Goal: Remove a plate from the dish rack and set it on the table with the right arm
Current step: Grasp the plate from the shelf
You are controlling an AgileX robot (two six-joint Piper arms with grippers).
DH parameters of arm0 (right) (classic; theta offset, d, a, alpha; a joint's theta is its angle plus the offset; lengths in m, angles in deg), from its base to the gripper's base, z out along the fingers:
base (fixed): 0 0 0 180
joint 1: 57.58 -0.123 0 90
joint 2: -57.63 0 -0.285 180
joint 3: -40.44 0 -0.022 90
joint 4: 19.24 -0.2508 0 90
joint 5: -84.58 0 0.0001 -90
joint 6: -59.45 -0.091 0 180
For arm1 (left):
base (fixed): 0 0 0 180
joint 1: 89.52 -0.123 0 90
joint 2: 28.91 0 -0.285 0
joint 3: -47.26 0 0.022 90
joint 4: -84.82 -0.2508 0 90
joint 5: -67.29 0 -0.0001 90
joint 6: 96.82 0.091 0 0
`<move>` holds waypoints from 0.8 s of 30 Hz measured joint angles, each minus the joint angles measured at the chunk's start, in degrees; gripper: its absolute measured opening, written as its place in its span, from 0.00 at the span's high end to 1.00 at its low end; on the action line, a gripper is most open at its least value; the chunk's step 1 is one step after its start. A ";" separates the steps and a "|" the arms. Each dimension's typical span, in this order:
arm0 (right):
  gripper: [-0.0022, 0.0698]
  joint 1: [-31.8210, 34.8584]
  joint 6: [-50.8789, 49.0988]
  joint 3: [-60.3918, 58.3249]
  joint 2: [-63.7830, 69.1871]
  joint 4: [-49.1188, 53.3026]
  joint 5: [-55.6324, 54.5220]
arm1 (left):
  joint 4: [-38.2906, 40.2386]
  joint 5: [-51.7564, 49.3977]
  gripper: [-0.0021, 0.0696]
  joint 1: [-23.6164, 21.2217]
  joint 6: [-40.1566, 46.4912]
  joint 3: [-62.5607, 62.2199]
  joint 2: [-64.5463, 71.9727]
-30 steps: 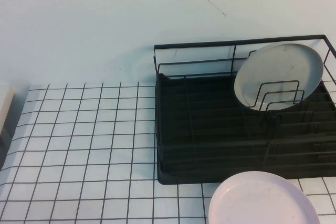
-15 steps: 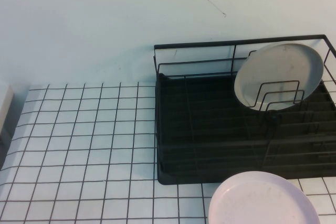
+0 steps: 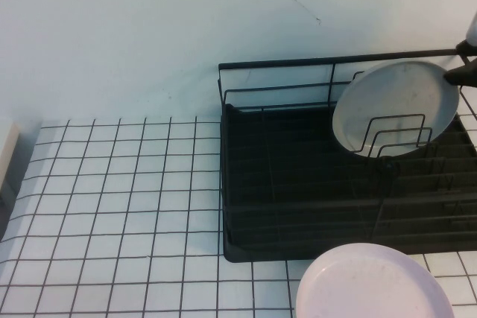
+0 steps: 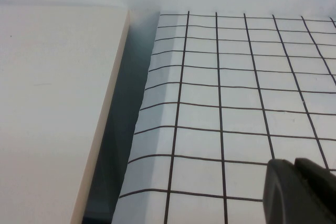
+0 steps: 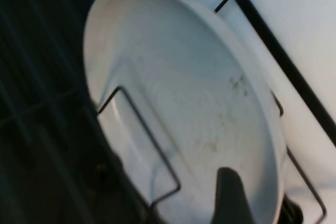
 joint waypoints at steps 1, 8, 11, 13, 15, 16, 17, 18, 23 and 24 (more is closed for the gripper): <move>0.41 0.00 0.29 1.62 2.02 -1.14 0.00 | 0.00 0.00 0.98 0.00 0.00 0.00 0.00; 0.41 -0.12 1.10 11.62 12.83 -5.33 1.28 | 0.00 0.00 0.98 0.00 0.00 0.00 0.00; 0.41 -0.76 1.10 13.45 15.39 -6.11 2.39 | 0.00 0.00 0.98 0.00 0.00 0.00 0.00; 0.43 -1.15 1.65 13.62 16.18 -6.36 3.44 | 0.00 0.00 0.98 0.00 0.00 0.00 0.00; 0.53 -1.62 2.61 13.71 16.72 -6.36 4.46 | 0.00 0.00 0.98 0.00 0.00 0.00 0.00; 0.61 -1.71 3.20 13.71 16.71 -6.36 5.04 | 0.00 0.00 0.98 0.00 0.00 0.00 0.00; 0.70 -1.83 3.83 13.71 16.71 -6.36 5.80 | 0.00 0.00 0.98 0.00 0.00 0.00 0.00; 0.75 -1.83 4.52 13.86 16.59 -6.20 6.77 | 0.00 0.00 0.98 0.00 0.00 0.00 0.00; 0.75 -1.83 5.40 13.86 13.98 -3.92 8.29 | 0.00 0.00 0.98 0.00 0.00 0.00 0.00; 0.75 -1.83 4.90 13.86 12.74 -3.06 8.41 | 0.00 0.00 0.98 0.00 0.00 0.00 0.00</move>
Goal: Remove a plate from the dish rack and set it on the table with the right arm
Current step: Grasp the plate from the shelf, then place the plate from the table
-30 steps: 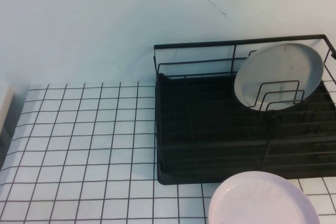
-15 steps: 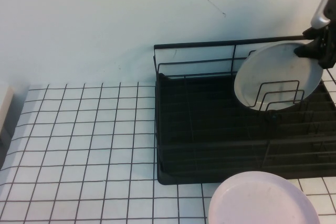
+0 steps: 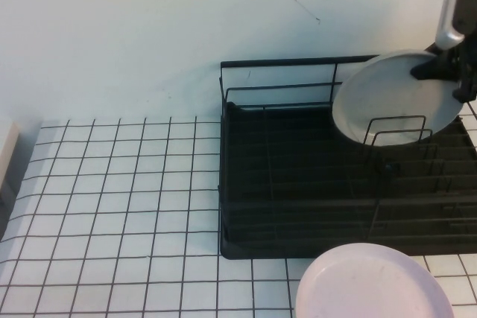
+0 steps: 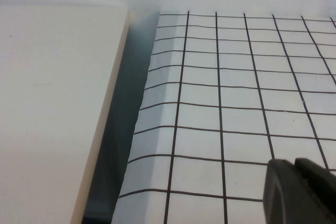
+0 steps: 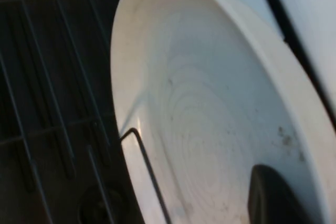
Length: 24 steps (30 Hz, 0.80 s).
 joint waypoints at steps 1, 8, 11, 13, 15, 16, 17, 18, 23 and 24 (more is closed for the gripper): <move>0.76 0.00 -0.62 0.00 -1.51 1.27 0.21 | 0.00 0.00 0.98 0.00 0.00 0.00 0.00; 0.80 0.00 -9.80 0.04 -13.94 10.90 0.95 | 0.00 0.00 0.98 0.00 0.00 0.00 0.00; 0.80 0.00 -15.04 0.13 -19.58 12.38 2.36 | 0.00 0.00 0.98 0.00 0.00 0.00 0.00; 0.80 0.00 -18.76 0.13 -23.19 13.15 4.39 | 0.00 0.00 0.98 0.00 0.00 0.00 0.00; 0.80 0.00 -21.87 0.13 -25.93 14.16 7.13 | 0.00 0.00 0.98 0.00 0.00 0.00 0.00; 0.80 0.00 -24.29 0.13 -27.50 14.98 9.11 | 0.00 0.00 0.98 0.00 0.00 0.00 0.00; 0.80 0.00 -27.16 0.13 -28.95 16.15 11.21 | 0.00 0.00 0.98 0.00 0.00 0.00 0.00; 0.80 0.00 -30.53 0.13 -30.01 17.21 13.01 | 0.00 0.00 0.98 0.00 0.00 0.00 0.00; 0.80 0.00 -53.30 -1.64 -34.13 27.25 20.46 | 0.00 0.00 0.98 0.00 0.00 0.00 0.00; 0.80 0.00 -57.12 -3.10 -34.81 28.36 20.46 | 0.00 0.00 0.98 0.00 0.00 0.00 0.00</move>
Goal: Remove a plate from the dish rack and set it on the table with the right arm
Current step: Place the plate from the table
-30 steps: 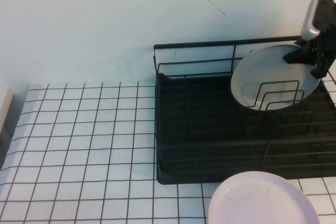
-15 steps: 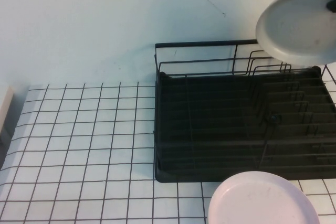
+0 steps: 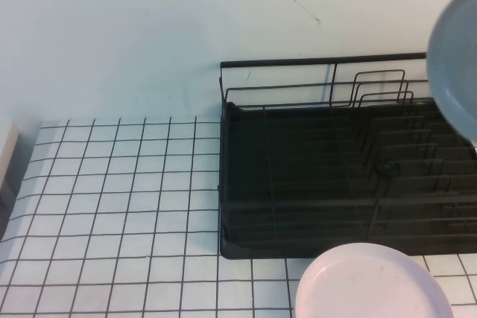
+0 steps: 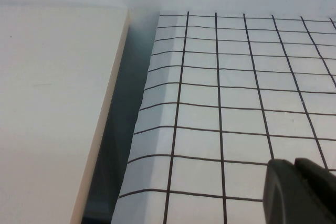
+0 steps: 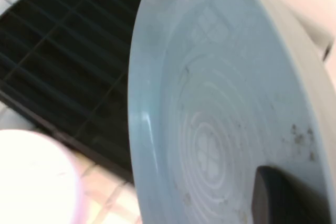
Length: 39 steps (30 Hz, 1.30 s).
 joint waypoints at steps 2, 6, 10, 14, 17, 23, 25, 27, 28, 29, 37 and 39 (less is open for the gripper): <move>0.80 0.00 -6.90 -4.99 -1.89 0.50 0.00 | 0.00 0.00 0.98 0.00 0.00 0.00 0.00; 0.80 0.00 -11.20 -17.53 -6.36 -5.73 -0.13 | 0.00 0.00 0.98 0.00 0.00 0.00 0.00; 0.80 0.53 -10.75 -32.91 -9.69 -16.00 -3.89 | 0.00 0.00 0.98 0.00 0.00 0.00 0.00; 0.80 2.96 -3.68 -46.13 -9.97 -30.58 -6.01 | 0.00 0.00 0.98 0.00 0.00 0.00 0.00; 0.80 4.10 2.44 -53.98 -9.97 -36.95 -7.94 | 0.00 0.00 0.98 0.00 0.00 0.00 0.00; 0.80 4.20 11.64 -62.07 -9.97 -39.02 -13.81 | 0.00 0.00 0.98 0.00 0.00 0.00 0.00; 0.80 4.20 14.94 -62.89 -9.97 -39.24 -14.82 | 0.00 0.00 0.98 0.00 0.00 0.00 0.00; 0.79 4.20 16.65 -63.00 -9.87 -40.00 -15.15 | 0.00 0.00 0.98 0.00 0.00 0.00 0.00; 0.78 4.20 17.67 -63.00 -9.74 -40.91 -15.51 | 0.00 0.00 0.98 0.00 0.00 0.00 0.00; 0.77 4.20 18.28 -63.00 -9.47 -41.30 -15.75 | 0.00 0.00 0.98 0.00 0.00 0.00 0.00; 0.67 4.20 25.76 -63.00 -3.37 -45.38 -17.00 | 0.00 0.00 0.98 0.00 0.00 0.00 0.00; 0.67 4.20 26.73 -63.00 -1.62 -45.58 -16.89 | 0.00 0.00 0.98 0.00 0.00 0.00 0.00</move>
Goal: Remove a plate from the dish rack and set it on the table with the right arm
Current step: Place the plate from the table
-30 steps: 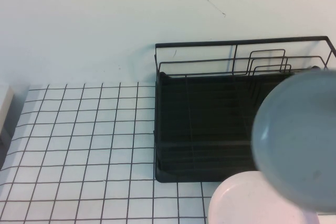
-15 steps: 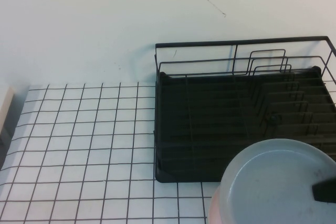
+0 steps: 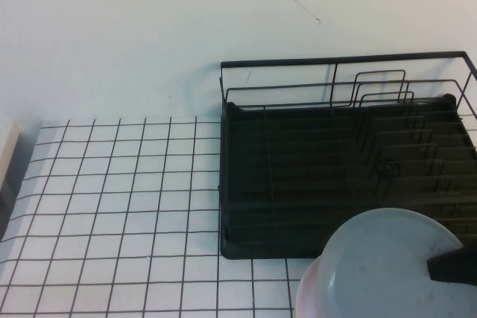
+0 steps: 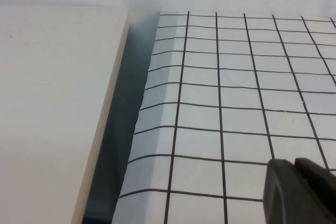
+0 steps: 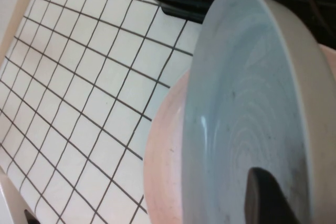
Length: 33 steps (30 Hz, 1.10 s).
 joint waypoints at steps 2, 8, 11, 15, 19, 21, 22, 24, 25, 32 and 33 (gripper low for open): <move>0.67 0.00 1.10 0.00 1.28 -0.10 0.34 | 0.00 0.00 0.98 0.00 0.00 0.00 0.00; 0.67 0.00 3.85 0.00 3.18 -0.23 1.07 | 0.00 0.00 0.98 0.00 0.00 0.00 0.00; 0.67 0.00 5.19 0.00 3.31 -0.23 1.05 | 0.00 0.00 0.98 0.00 0.00 0.00 0.00; 0.61 0.00 5.83 0.00 3.31 -0.27 1.49 | 0.00 0.00 0.98 0.00 0.00 0.00 0.00; 0.48 0.00 6.41 0.11 3.31 -0.36 2.44 | 0.00 0.00 0.98 0.00 0.00 0.00 0.00; 0.42 0.00 7.25 0.65 3.31 -0.36 3.36 | 0.00 0.00 0.98 0.00 0.00 0.00 0.00; 0.40 0.00 7.37 1.12 3.31 -0.10 4.00 | 0.00 0.00 0.98 0.00 0.00 0.00 0.00; 0.37 0.00 7.74 2.98 3.31 0.95 5.79 | 0.00 0.00 0.98 0.00 0.00 0.00 0.00; 0.37 0.00 7.74 3.99 3.31 1.78 6.64 | 0.00 0.00 0.98 0.00 0.00 0.00 0.00; 0.37 0.00 4.87 15.38 3.31 7.50 13.18 | 0.00 0.00 0.98 0.00 0.00 0.00 0.00; 0.38 0.00 3.69 17.23 3.31 8.31 13.30 | 0.00 0.00 0.98 0.00 0.00 0.00 0.00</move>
